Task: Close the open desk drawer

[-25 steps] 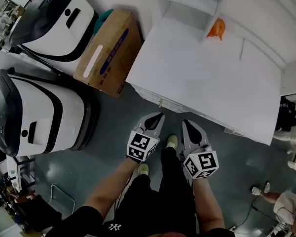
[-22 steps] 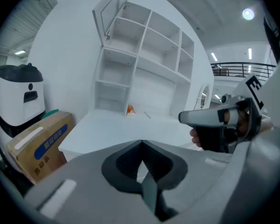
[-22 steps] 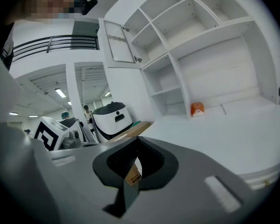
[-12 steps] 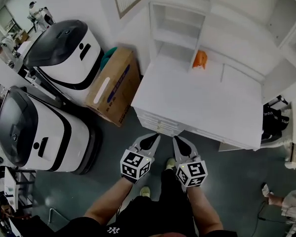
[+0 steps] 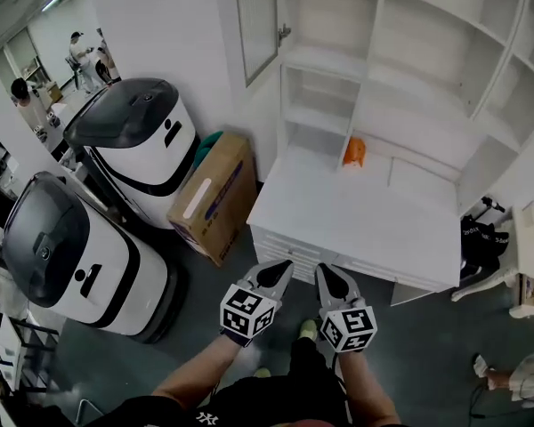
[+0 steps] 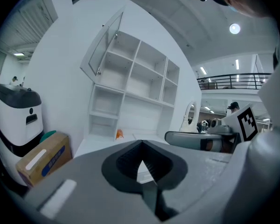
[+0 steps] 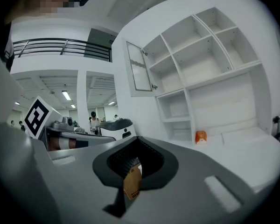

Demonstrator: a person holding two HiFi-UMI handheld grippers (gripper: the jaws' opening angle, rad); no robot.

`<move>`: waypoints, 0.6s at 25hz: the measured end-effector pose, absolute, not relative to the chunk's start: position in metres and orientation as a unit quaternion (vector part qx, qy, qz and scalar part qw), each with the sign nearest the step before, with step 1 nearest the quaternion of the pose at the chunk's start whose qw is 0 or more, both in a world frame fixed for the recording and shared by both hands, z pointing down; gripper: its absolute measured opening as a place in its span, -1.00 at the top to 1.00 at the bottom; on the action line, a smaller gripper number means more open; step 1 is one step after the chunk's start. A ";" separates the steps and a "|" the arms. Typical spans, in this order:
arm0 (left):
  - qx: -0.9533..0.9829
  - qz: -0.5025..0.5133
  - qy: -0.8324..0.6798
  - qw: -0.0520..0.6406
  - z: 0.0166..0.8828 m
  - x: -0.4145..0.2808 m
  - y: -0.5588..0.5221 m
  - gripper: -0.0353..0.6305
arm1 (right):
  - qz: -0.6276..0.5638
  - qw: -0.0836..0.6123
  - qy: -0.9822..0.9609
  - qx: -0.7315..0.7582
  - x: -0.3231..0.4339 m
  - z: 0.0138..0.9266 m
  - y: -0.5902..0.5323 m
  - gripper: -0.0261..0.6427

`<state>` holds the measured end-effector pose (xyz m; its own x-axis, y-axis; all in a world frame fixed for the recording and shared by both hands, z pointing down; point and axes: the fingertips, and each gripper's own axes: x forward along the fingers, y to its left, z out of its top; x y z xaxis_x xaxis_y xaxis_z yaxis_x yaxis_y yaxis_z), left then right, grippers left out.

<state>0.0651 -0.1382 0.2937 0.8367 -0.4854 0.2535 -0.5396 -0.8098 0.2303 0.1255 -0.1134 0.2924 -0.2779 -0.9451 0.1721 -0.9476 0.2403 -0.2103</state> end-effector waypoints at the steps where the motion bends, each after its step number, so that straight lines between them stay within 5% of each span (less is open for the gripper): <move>1: 0.948 0.087 -0.269 0.147 0.287 0.064 -0.135 0.89 | 0.134 0.003 -0.788 0.601 0.124 0.287 -0.110 0.86; 15: 0.956 0.057 -0.260 0.125 0.233 0.049 -0.105 0.89 | 0.091 -0.011 -0.798 0.596 0.094 0.236 -0.080 0.86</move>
